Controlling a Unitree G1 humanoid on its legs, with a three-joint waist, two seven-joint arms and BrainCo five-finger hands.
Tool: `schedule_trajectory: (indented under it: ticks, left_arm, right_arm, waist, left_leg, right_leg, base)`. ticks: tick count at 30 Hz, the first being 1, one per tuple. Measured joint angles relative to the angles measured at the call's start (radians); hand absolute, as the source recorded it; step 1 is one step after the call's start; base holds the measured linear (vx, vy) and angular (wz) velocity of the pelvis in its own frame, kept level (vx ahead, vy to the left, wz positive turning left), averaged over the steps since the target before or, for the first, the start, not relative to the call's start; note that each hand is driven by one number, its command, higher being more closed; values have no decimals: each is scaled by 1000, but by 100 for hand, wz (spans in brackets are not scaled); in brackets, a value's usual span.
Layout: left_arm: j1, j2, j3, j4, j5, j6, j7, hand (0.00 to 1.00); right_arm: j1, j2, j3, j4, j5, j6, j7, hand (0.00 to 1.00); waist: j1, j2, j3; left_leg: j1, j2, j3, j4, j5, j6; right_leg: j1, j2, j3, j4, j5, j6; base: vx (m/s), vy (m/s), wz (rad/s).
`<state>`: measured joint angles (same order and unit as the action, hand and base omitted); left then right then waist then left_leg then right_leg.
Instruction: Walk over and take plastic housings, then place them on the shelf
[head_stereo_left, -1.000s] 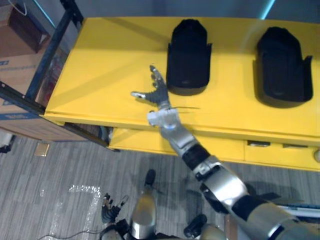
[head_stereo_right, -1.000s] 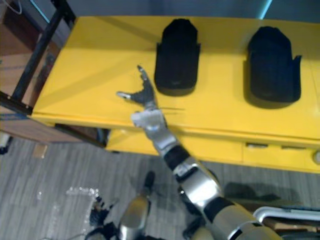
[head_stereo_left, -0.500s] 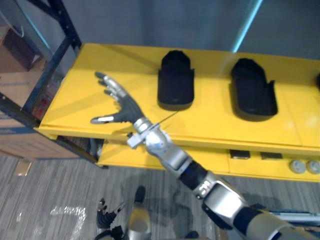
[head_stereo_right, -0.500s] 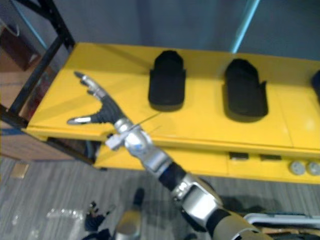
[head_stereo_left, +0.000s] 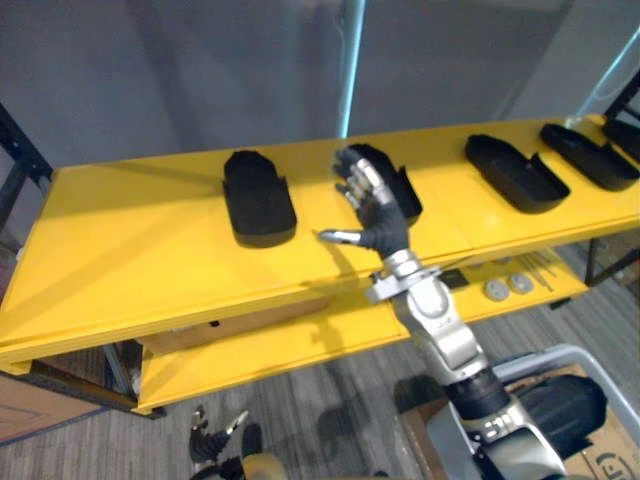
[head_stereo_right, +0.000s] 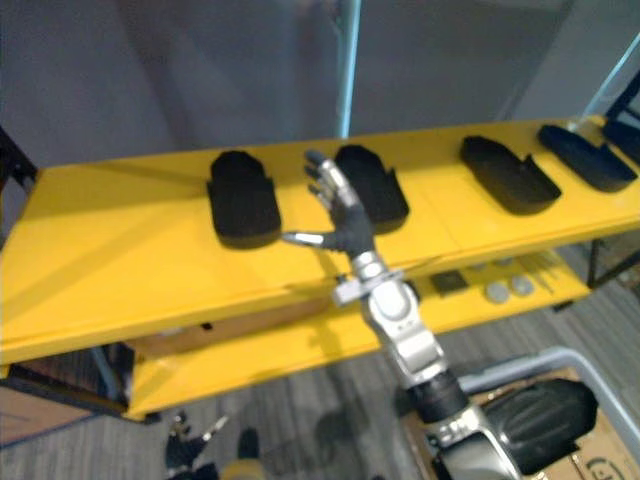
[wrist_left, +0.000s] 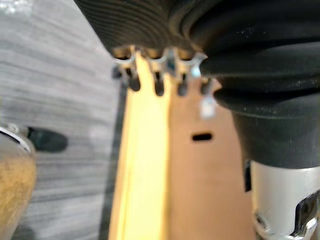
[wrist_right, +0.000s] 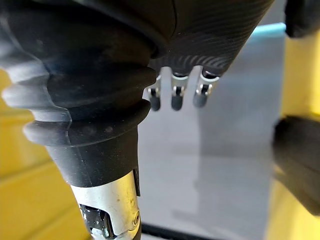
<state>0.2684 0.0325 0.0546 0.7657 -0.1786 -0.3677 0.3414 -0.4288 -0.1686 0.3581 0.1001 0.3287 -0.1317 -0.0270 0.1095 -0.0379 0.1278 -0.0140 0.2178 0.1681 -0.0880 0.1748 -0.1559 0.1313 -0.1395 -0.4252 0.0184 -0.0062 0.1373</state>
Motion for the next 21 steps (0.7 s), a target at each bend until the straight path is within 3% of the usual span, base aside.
schedule_trajectory:
  ticks: [8, 13, 18, 21]
  left_arm:
    - [13, 3, 0, -1, 3, 27, 1, 0]
    - [18, 10, 3, -15, 3, 44, 1, 0]
    - [5, 25, -1, -23, 1, 41, 0, 0]
    - [5, 24, -17, -44, 0, 37, -3, 0]
  right_arm:
    - [-12, 65, -115, 286, -30, -26, -144, 0]
    - [-81, 104, -204, 367, -50, -70, -309, 0]
    - [-145, 106, -223, 407, -49, -89, -317, 0]
    - [-181, 97, -218, 448, -49, -89, -297, 0]
  waist:
    - [42, 22, 18]
    - [50, 23, 68]
    - [58, 15, 100]
    - [68, 23, 107]
  left_leg:
    - [-13, -42, -28, 0, -9, 10]
    - [-38, -66, -56, 0, -8, 20]
    - [-49, -73, -63, 2, 0, 25]
    - [-57, -68, -62, 5, 1, 24]
  right_leg:
    - [12, -36, -34, -12, 2, 14]
    - [6, -53, -48, -11, 5, 20]
    - [3, -57, -57, -11, 17, 28]
    - [-7, -52, -56, -9, 17, 26]
  base:
    - [-33, 25, 13]
    - [16, 14, 12]
    - [59, -10, 6]
    - [22, -22, -1]
